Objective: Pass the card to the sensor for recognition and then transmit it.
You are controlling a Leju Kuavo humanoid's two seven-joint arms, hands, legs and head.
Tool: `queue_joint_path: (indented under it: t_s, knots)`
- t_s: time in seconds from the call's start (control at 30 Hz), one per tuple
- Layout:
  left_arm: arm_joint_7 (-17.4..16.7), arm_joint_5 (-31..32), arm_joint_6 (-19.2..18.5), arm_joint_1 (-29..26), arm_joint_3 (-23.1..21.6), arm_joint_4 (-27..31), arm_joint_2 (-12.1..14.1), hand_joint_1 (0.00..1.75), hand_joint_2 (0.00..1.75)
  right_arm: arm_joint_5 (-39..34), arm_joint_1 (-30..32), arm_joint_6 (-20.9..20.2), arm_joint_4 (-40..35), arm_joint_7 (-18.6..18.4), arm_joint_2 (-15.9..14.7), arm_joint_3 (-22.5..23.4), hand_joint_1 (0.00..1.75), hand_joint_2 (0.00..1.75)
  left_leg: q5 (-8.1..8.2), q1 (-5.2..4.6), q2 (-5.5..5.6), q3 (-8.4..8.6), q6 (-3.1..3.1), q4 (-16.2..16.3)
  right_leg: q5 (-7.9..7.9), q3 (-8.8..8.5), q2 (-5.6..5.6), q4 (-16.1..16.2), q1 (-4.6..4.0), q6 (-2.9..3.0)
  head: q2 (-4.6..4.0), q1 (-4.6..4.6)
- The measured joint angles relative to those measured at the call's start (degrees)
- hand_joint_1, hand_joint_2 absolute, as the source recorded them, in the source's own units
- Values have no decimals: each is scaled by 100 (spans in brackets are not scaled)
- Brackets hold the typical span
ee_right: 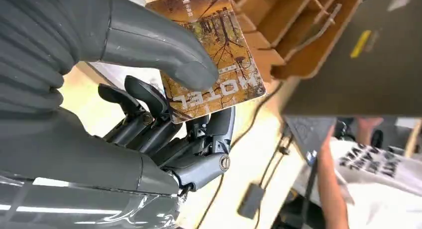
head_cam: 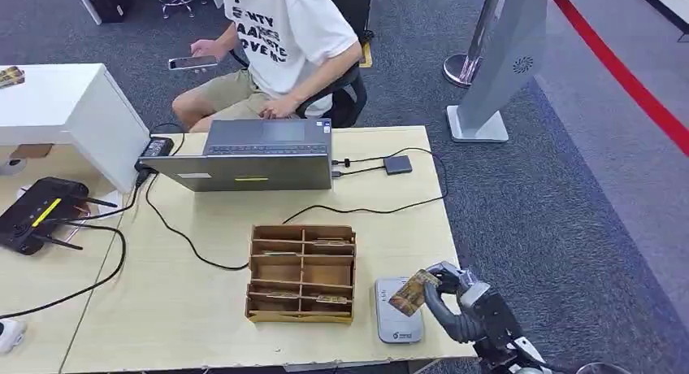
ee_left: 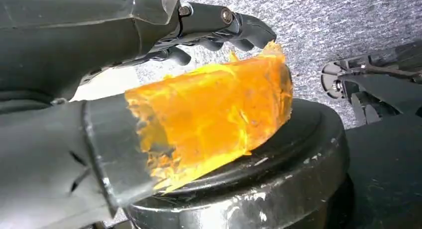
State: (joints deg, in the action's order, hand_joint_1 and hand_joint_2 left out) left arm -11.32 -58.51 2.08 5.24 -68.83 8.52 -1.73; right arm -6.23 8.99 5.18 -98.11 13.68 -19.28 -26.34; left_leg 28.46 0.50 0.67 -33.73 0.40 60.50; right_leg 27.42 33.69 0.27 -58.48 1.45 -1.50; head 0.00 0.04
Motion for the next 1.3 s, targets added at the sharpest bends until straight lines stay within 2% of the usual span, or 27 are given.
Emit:
queue_joint_path:
  t_s: [0.27, 0.57, 0.83, 1.3]
  knots:
    - [-24, 61, -2, 9, 0, 0, 0, 0, 0, 190, -358, 20, 487, -159, 50, -340, 175, 175, -1, 0, 0, 0, 0, 0, 0, 0, -2, 0, 0, 0, 0, 0]
    - [-26, 109, -9, 12, -2, 0, 0, 0, 0, 286, -516, 22, 745, -234, 133, -452, 175, 175, -1, 0, 0, 0, 0, 0, 0, 0, -2, 0, 0, 0, 0, 0]
    - [-72, 142, -37, 19, -9, 0, 0, 0, 0, 527, -637, 35, 1263, -369, 352, -634, 175, 175, -1, 0, 0, 0, 0, 0, 0, 0, -2, -1, 0, 0, 0, 0]
    - [-74, 140, -63, 22, -15, 0, 0, 0, 0, 658, -716, 194, 1534, -396, 435, -719, 175, 175, -1, 0, -1, 4, 0, 0, 0, -4, -1, 0, 0, 0, 0, 0]
